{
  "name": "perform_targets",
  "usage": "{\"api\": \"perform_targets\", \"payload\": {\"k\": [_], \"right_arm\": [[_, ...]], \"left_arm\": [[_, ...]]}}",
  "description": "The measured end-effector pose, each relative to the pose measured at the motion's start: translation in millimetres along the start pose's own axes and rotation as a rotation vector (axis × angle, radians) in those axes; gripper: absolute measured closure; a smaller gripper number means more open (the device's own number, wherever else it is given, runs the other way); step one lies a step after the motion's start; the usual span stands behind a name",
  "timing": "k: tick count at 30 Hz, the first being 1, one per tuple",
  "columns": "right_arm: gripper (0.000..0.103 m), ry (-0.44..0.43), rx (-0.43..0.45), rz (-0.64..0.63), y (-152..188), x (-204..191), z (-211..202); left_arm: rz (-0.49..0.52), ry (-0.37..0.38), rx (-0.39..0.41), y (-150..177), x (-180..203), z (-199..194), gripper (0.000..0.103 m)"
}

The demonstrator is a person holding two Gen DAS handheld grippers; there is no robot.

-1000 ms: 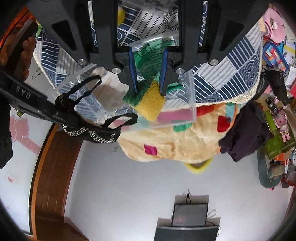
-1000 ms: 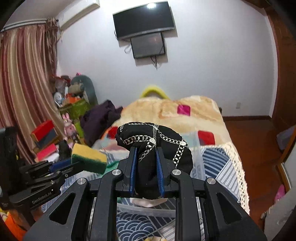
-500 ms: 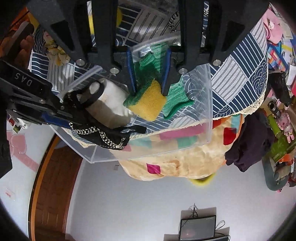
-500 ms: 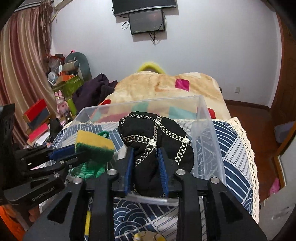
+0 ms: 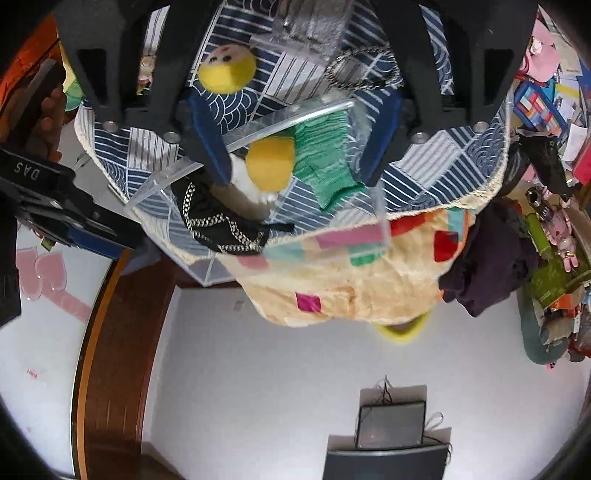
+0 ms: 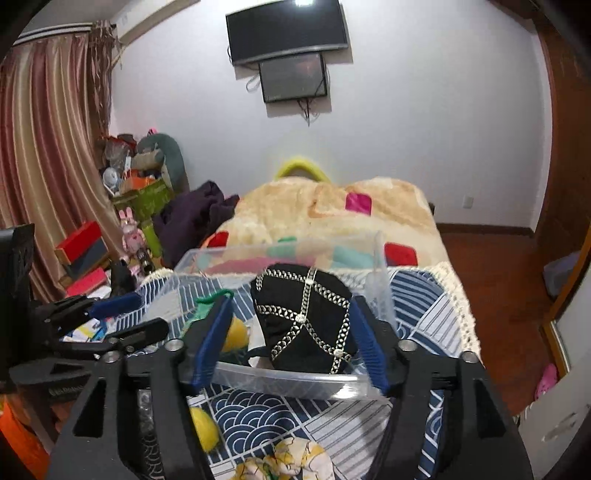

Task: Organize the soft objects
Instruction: 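Grasp the clear bag of silver gloves with the left tool while the right grasps the floral scrunchie, then drop the silver glove bag into the box with the left tool while the right drops the scrunchie in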

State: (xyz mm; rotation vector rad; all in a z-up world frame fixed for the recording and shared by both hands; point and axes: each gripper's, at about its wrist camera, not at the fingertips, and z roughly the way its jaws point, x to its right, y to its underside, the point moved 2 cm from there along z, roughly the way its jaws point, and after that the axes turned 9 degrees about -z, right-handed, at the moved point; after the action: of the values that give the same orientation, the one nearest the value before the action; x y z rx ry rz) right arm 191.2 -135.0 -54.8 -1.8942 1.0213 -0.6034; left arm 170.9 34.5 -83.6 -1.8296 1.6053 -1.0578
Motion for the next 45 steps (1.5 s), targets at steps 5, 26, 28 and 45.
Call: {"api": "perform_targets", "payload": {"k": [5, 26, 28, 45], "right_arm": [[0.021, 0.024, 0.030, -0.022, 3, -5, -15], [0.021, -0.045, -0.293, -0.031, 115, -21, 13], [0.021, -0.054, -0.303, -0.024, 118, -21, 16], [0.085, -0.051, -0.222, 0.004, 106, -24, -1]], "left_arm": [[-0.010, -0.016, 0.009, 6, -12, -21, 0.017], [-0.061, -0.036, -0.267, 113, -26, 7, 0.017], [-0.073, -0.040, -0.279, 120, -27, 10, 0.017], [-0.069, 0.003, -0.224, 120, -17, 1, 0.075]]}}
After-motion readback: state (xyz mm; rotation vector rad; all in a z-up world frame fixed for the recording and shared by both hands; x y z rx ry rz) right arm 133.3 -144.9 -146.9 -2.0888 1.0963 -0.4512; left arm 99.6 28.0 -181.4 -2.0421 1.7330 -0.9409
